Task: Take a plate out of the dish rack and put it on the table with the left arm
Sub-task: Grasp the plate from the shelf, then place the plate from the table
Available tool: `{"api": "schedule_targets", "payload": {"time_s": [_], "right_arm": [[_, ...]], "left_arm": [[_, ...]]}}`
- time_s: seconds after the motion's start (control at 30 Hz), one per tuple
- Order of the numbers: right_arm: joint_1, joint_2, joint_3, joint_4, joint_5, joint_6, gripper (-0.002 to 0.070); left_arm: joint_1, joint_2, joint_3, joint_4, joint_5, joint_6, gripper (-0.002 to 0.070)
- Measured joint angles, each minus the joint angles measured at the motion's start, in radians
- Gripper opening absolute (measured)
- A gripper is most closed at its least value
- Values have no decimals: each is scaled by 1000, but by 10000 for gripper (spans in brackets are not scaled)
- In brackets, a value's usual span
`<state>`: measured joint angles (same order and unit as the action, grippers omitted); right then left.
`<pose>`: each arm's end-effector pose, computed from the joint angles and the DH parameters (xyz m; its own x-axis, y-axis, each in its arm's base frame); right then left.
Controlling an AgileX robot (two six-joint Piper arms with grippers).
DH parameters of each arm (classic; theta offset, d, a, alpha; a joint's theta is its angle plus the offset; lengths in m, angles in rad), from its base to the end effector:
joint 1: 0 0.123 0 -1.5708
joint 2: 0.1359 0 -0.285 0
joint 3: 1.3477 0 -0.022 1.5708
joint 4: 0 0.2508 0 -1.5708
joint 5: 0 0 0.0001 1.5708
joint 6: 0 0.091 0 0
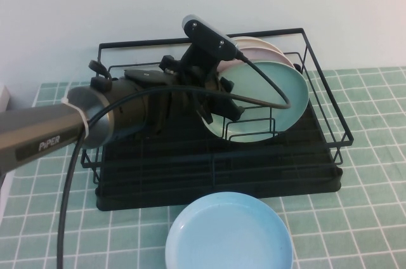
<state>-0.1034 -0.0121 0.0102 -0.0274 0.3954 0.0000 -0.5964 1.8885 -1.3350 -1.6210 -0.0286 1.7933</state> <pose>0.0514 -0.0063 0.1749 -0.3026 0.0060 -0.9531 0.1056 0.9940 -0.0273 0.3654 -0.2451 0.2451 -0.2749 0.3937 -0.8772 0.5963 0.7855 0.1657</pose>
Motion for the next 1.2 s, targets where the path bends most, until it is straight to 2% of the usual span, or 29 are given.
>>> {"api": "schedule_targets", "payload": {"time_s": [0.13, 0.23, 0.4, 0.8, 1.0, 1.2], "right_arm": [[0, 0, 0, 0, 0, 0, -2], [0, 0, 0, 0, 0, 0, -2], [0, 0, 0, 0, 0, 0, -2], [0, 0, 0, 0, 0, 0, -2], [0, 0, 0, 0, 0, 0, -2], [0, 0, 0, 0, 0, 0, -2]], "left_arm": [[0, 0, 0, -33, -51, 5, 82], [-2, -15, 0, -39, -59, 20, 53], [-3, -98, 0, -60, -57, 23, 36], [-3, -507, 23, -107, -8, -20, 34], [-3, -722, 183, -113, -127, -66, 34], [-1, -854, 385, -123, -203, -44, 34]]}}
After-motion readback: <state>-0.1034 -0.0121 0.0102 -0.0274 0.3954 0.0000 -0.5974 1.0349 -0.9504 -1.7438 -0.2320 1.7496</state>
